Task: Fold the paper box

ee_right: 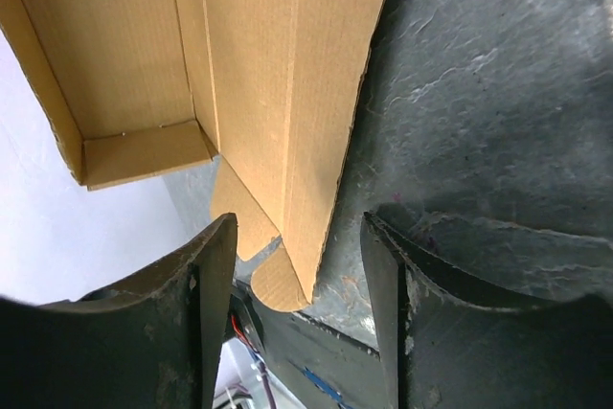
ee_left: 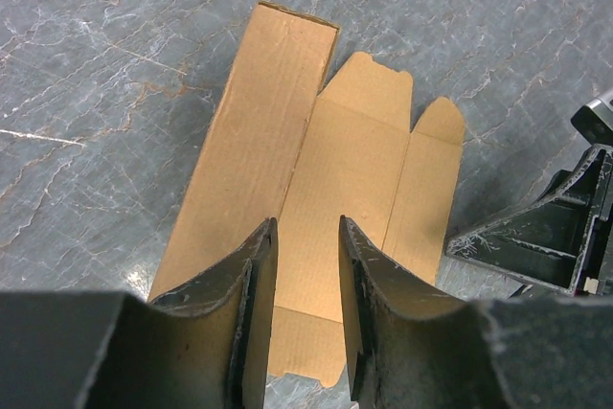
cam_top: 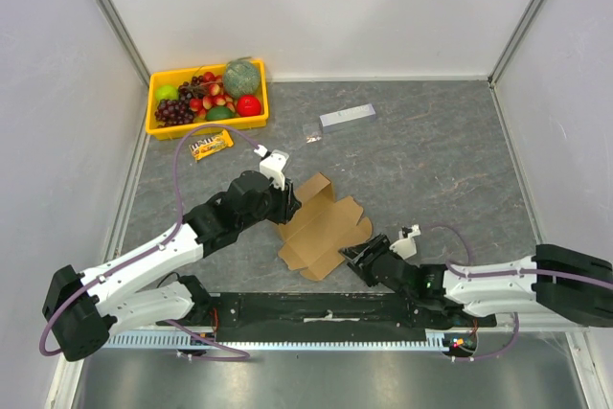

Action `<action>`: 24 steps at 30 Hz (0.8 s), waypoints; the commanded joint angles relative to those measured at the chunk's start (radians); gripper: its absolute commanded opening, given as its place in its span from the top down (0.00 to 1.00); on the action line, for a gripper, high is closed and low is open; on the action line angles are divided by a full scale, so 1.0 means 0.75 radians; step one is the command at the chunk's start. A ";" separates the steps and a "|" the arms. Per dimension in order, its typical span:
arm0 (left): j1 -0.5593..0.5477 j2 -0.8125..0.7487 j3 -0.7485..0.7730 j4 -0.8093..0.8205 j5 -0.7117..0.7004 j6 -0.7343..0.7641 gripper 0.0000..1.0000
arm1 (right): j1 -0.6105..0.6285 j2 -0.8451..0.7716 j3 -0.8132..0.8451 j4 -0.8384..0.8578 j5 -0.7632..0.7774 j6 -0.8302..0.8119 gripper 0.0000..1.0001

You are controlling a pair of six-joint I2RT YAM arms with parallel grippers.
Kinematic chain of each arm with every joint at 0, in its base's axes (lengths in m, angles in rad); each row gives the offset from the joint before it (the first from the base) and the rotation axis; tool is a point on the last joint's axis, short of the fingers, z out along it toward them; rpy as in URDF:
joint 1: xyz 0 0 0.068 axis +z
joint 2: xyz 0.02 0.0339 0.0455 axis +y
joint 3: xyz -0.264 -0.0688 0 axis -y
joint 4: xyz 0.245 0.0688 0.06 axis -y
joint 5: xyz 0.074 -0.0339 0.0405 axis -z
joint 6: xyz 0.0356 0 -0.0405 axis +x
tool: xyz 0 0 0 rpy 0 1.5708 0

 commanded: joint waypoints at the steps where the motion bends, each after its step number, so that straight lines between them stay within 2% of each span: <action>1: 0.007 -0.017 -0.006 0.037 -0.023 -0.021 0.62 | 0.015 0.130 -0.062 -0.030 0.152 0.075 0.39; 6: 0.009 -0.019 -0.020 0.035 -0.029 -0.025 0.62 | 0.015 0.252 -0.101 0.143 0.211 0.090 0.46; 18: 0.013 -0.015 -0.018 0.033 -0.043 -0.015 0.61 | 0.019 0.594 -0.119 0.648 0.332 -0.070 0.61; 24: 0.023 -0.038 -0.010 0.019 -0.048 -0.013 0.62 | 0.021 0.729 -0.158 0.912 0.389 -0.217 0.76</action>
